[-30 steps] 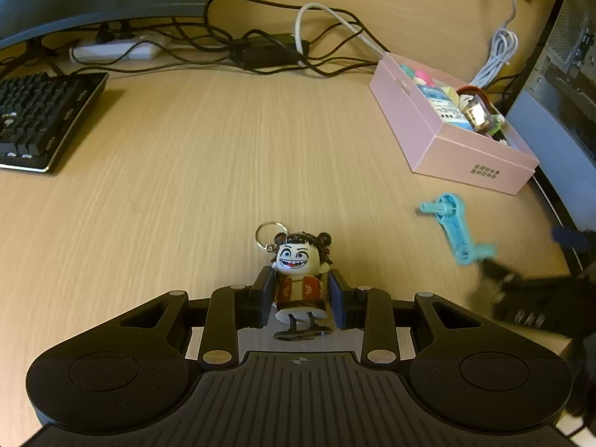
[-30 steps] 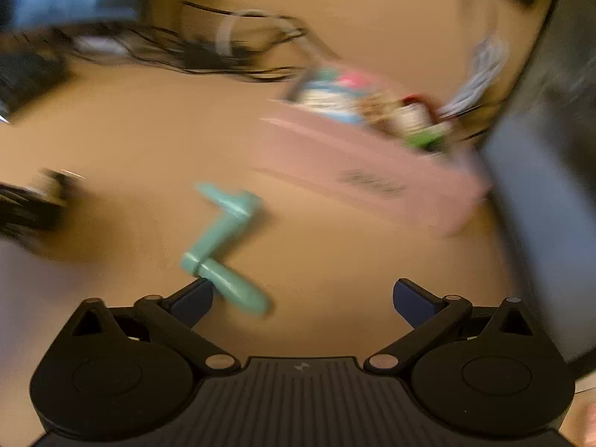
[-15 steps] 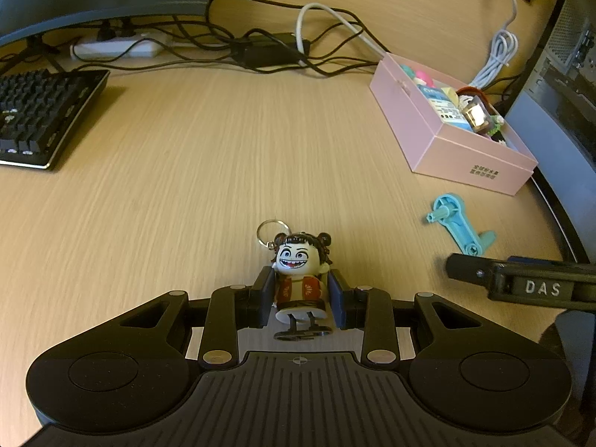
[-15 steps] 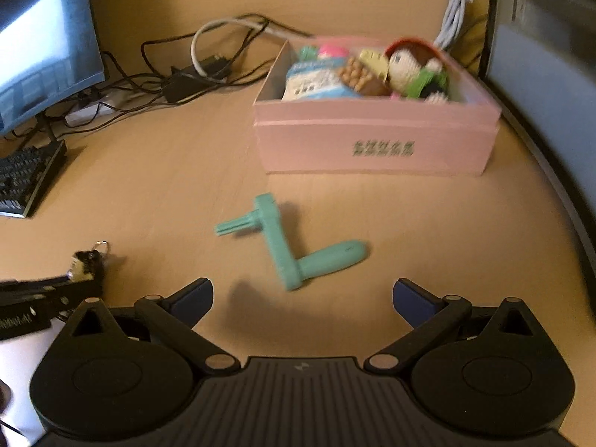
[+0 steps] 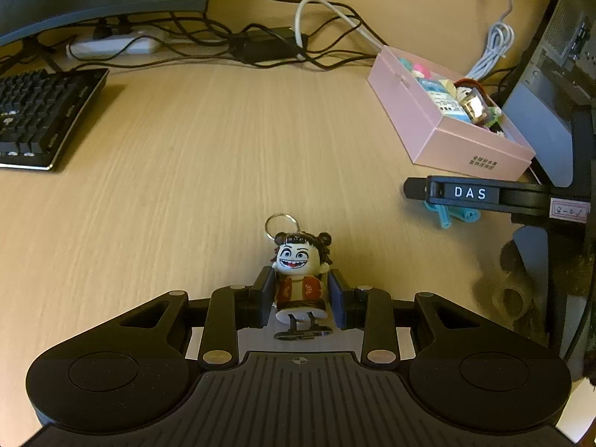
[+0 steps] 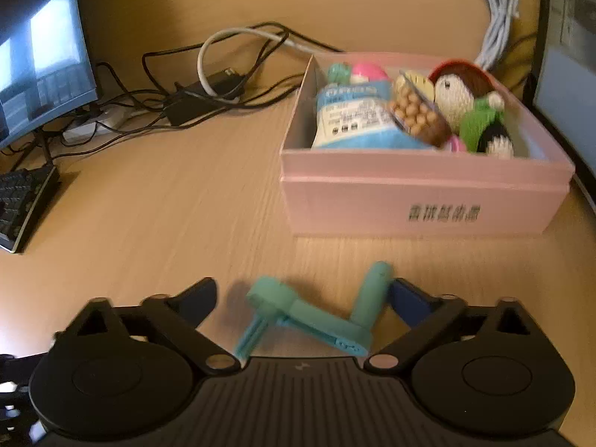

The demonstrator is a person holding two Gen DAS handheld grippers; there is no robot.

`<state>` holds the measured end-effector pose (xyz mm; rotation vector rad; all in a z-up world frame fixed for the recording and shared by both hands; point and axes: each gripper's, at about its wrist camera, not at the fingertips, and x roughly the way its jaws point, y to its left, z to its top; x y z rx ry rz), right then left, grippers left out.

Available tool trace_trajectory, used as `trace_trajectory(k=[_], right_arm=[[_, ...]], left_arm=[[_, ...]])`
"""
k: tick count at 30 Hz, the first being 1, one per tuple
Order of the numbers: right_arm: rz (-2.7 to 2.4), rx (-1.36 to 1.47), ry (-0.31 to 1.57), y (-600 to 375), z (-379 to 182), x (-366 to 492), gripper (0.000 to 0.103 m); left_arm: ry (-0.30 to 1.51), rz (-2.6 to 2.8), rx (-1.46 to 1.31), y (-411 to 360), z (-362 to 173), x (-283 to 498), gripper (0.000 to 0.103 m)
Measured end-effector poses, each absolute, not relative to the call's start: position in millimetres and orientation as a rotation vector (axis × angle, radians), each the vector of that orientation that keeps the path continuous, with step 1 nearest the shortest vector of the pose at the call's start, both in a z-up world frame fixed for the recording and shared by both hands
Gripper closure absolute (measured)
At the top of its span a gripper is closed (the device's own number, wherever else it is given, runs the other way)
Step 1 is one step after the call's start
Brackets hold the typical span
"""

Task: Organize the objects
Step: 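Grasp the teal hand-crank toy with the right gripper, then drop the figure into the pink box with the left while the right lifts the crank toy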

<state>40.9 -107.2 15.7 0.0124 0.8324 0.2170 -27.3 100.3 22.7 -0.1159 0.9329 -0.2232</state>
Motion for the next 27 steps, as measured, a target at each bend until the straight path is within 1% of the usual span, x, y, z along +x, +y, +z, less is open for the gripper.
trace_trajectory(k=[2,6,7,9,10,12,18,23,25,27], right_arm=[[0.228,-0.019,0.82,-108,15,37,0.013],[0.253,-0.095,0.805,-104,14,23,0.014],[0.259,-0.098,0.795,-104,13,19,0.016],[0.265,-0.097,0.786,-105,15,15,0.022],[0.268,-0.097,0.786,-105,16,13,0.031],[0.277,-0.092,0.8,-106,20,10,0.031],[0.282,-0.12,0.748,-120,39,-14,0.032],[0.264,-0.14,0.718,-145,59,-34,0.032],[0.238,-0.127,0.7,-161,70,-41,0.032],[0.208,-0.11,0.677,-177,81,-46,0.032]], left_arm=[[0.931,-0.228,-0.106,100,22,-28,0.068],[0.927,-0.233,-0.088,99,22,-28,0.068],[0.926,-0.235,-0.078,98,22,-28,0.068],[0.923,-0.239,-0.052,95,22,-29,0.068],[0.923,-0.241,-0.037,94,22,-29,0.068],[0.923,-0.239,-0.03,93,22,-29,0.068],[0.922,-0.234,-0.042,94,22,-28,0.068],[0.968,-0.303,-0.016,89,28,-32,0.069],[0.953,-0.364,-0.041,86,44,-31,0.069],[0.907,-0.432,-0.078,79,72,-21,0.069]])
